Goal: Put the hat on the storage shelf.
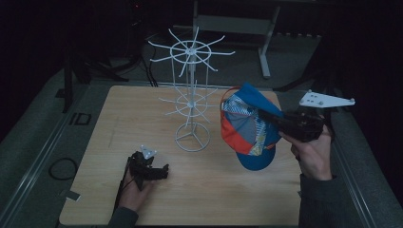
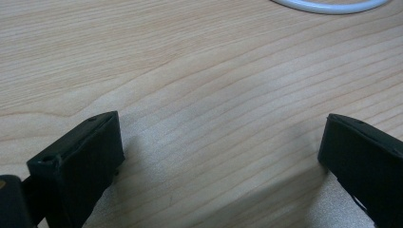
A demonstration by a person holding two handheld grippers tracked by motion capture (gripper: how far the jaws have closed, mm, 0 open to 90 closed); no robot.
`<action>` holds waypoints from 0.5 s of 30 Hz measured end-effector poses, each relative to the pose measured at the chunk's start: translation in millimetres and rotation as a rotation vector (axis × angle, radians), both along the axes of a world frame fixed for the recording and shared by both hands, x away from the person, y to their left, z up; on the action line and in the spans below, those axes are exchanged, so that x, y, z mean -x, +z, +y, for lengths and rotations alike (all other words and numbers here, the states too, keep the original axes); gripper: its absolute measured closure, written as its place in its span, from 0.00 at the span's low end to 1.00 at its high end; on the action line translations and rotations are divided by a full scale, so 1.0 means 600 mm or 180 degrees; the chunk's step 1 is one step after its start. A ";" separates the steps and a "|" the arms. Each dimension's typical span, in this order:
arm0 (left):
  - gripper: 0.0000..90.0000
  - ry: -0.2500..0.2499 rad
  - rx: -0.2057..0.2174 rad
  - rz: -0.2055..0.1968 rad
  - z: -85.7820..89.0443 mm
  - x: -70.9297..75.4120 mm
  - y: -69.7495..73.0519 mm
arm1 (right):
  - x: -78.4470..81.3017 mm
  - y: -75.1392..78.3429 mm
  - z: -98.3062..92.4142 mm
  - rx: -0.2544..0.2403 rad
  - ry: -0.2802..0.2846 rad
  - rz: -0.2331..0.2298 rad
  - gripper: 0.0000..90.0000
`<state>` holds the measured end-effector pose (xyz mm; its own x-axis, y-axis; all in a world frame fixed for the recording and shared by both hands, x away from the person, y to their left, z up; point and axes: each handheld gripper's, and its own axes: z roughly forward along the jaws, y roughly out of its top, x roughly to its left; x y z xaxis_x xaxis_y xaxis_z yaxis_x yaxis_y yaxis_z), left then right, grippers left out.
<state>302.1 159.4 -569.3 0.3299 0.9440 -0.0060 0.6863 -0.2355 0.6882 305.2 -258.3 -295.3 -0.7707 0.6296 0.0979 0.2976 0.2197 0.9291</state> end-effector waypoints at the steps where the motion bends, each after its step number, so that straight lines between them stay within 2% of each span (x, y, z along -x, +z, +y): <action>1: 0.02 -0.0001 -0.0001 0.0000 0.000 0.000 0.000 | 0.000 0.000 0.000 -0.0003 0.0004 -0.0004 0.97; 15: 0.02 0.0008 0.0008 -0.0007 0.000 0.000 0.000 | 0.008 0.007 0.002 -0.0026 0.0051 -0.0054 0.97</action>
